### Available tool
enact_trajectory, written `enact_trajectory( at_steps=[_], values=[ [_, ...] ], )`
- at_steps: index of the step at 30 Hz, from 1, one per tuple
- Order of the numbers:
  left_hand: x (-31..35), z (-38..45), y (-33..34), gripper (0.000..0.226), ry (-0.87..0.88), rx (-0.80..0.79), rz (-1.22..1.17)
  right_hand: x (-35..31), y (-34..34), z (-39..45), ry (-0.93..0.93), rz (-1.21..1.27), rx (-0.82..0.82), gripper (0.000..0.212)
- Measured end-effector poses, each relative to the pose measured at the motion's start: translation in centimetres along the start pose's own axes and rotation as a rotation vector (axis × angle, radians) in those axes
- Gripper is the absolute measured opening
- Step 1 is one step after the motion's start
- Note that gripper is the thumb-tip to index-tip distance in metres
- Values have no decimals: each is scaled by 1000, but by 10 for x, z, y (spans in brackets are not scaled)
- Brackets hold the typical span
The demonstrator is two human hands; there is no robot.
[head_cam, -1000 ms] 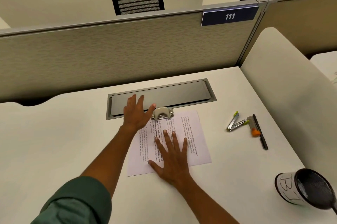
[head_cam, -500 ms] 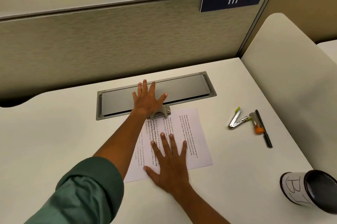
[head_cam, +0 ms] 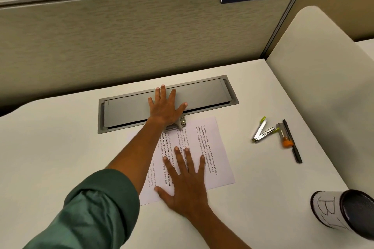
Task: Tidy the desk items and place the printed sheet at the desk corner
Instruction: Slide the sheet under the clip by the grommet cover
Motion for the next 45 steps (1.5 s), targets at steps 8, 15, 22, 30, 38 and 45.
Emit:
enact_trajectory(
  at_steps=[8, 15, 22, 30, 38, 45],
  values=[
    [3, -1, 6, 78, 3, -13, 30, -1, -4, -1, 0, 9, -12, 87],
    [4, 6, 2, 80, 5, -19, -44, -1, -3, -1, 8, 30, -33, 87],
    [8, 10, 7, 80, 10, -29, -17, -1, -5, -1, 6, 38, -34, 87],
    [5, 17, 15, 82, -2, -31, -17, -2, -6, -2, 2, 22, -21, 87],
    [3, 20, 17, 85, -37, -28, 8, -1, -6, -2, -2, 34, -25, 87],
    [-1, 24, 19, 89, -61, -11, 26, -2, -3, 0, -3, 27, -11, 87]
  ],
)
Point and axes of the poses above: each hand's wrist, its own z-axis towards the middle knuckle, its own y-axis out of the palm, x = y × z, the point moved 9 cm from there along z, towards the middle knuckle, and after that the axes turned 15 degrees about -x, right-handed, at the moved point
